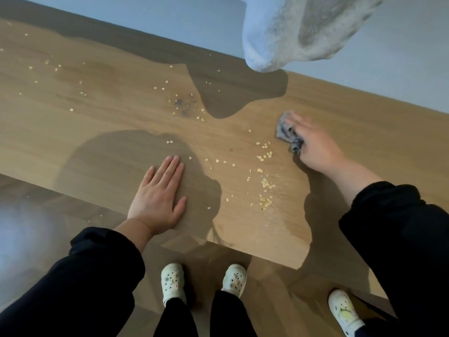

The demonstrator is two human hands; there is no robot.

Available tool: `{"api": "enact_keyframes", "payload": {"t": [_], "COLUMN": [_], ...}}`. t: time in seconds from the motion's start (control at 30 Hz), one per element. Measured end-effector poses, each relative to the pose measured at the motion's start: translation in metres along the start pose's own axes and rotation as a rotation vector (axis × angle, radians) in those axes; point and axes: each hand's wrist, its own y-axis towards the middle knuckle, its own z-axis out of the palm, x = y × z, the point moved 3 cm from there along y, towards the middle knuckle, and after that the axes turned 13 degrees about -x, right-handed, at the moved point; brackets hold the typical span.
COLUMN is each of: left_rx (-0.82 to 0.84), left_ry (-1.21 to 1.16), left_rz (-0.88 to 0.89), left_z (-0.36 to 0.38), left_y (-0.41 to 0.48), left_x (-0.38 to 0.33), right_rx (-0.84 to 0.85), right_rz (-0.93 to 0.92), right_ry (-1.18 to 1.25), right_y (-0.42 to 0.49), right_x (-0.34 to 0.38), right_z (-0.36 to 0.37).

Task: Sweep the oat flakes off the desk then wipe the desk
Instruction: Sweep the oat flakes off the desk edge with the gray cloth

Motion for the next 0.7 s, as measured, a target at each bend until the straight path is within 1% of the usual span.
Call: {"api": "enact_keyframes", "payload": {"t": [0.07,0.13,0.2,0.27,0.37,0.43,0.5,0.6,0.7], "left_rx": [0.004,0.010,0.019,0.022,0.029,0.039,0.053,0.082,0.086], "left_ry": [-0.010,0.000,0.008,-0.002,-0.021,-0.012,-0.010,0.054,0.064], "left_rz": [-0.004,-0.004,-0.004,-0.011,-0.011,-0.009,-0.024,-0.017,0.006], "left_z": [0.001,0.001,0.002,0.002,0.001,0.000,0.000,0.001,-0.002], "left_y": [0.000,0.000,0.000,0.000,0.001,0.001,0.001,0.002,0.003], "left_x": [0.000,0.001,0.001,0.001,0.000,-0.001,-0.001,-0.002,-0.003], "right_rx": [-0.158,-0.250,-0.268,-0.249,-0.191,-0.163,-0.164,-0.219,-0.285], "right_rz": [0.248,0.387,0.455,0.491,0.453,0.467,0.549,0.693,0.836], "right_ry": [0.008,0.005,-0.006,0.037,0.072,0.074,0.050,-0.026,-0.076], "right_y": [-0.026,-0.053,-0.073,-0.088,-0.102,-0.108,-0.117,-0.139,-0.150], "right_x": [-0.019,-0.012,0.018,0.060,0.109,0.111,0.094,0.079,0.106], "right_z": [-0.008,-0.008,0.001,0.015,0.034,0.031,0.021,0.011,0.023]}}
